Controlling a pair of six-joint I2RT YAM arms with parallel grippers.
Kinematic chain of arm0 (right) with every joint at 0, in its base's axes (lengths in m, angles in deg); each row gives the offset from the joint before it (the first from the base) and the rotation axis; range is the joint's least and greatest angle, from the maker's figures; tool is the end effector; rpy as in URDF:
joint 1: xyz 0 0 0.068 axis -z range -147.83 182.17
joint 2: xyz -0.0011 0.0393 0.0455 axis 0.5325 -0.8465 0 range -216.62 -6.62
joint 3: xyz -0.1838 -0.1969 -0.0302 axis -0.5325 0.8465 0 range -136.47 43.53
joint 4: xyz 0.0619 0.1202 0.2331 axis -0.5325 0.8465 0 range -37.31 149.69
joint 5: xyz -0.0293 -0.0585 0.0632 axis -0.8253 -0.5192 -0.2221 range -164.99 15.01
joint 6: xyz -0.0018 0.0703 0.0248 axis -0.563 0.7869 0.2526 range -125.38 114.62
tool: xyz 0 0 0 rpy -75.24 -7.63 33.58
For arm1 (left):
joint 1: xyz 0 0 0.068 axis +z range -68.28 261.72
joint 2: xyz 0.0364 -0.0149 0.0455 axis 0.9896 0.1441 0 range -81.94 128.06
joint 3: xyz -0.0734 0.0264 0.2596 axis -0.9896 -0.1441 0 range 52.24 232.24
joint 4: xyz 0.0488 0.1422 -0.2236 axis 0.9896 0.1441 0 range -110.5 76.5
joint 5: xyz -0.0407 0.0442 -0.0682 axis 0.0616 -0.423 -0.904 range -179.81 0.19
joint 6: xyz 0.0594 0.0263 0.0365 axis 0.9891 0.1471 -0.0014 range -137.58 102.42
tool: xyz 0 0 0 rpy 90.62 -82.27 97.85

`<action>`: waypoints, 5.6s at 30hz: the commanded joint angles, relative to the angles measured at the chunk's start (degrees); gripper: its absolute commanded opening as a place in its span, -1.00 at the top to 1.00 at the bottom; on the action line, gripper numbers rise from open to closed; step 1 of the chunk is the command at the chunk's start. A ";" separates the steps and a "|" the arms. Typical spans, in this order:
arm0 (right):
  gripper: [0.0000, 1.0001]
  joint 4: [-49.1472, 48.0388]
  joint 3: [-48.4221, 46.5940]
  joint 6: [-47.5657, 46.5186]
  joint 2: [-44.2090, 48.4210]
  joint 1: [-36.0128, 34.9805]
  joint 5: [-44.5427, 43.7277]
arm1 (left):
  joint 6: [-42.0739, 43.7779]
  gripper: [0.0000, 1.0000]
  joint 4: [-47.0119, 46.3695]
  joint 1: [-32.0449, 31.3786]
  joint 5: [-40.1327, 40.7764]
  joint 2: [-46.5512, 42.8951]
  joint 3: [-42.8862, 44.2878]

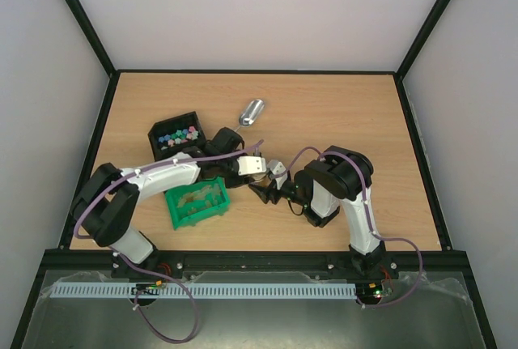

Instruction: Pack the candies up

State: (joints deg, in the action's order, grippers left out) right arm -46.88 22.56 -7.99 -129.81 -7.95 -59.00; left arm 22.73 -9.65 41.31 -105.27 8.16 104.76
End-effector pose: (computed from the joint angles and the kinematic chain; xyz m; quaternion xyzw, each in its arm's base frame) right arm 0.2203 0.2081 0.0662 -0.3504 0.6321 0.3152 0.6151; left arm 0.2534 -0.2377 0.1681 0.6363 0.6751 -0.1261 0.3514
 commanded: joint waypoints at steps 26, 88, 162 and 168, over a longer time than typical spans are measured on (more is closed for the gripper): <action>-0.05 -9.23 1.94 4.44 -4.72 -1.14 4.50 | 0.62 0.37 2.50 -2.70 -0.92 0.80 5.68; 0.07 -9.24 1.95 4.42 -4.86 -1.16 5.24 | 5.00 0.59 -1.60 5.84 8.07 -3.75 -6.70; 0.11 -9.24 1.79 4.96 -5.04 -1.17 4.67 | 0.01 0.10 -3.62 -2.90 5.22 0.28 -1.52; 0.12 -9.23 1.71 4.98 -5.12 -1.19 5.08 | 1.91 0.32 -2.64 2.59 4.26 -2.97 -4.17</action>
State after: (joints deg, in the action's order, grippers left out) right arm -47.14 21.79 -7.78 -130.40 -8.08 -58.19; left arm 22.58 -11.49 39.74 -103.22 7.40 102.81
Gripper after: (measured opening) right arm 0.801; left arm 0.356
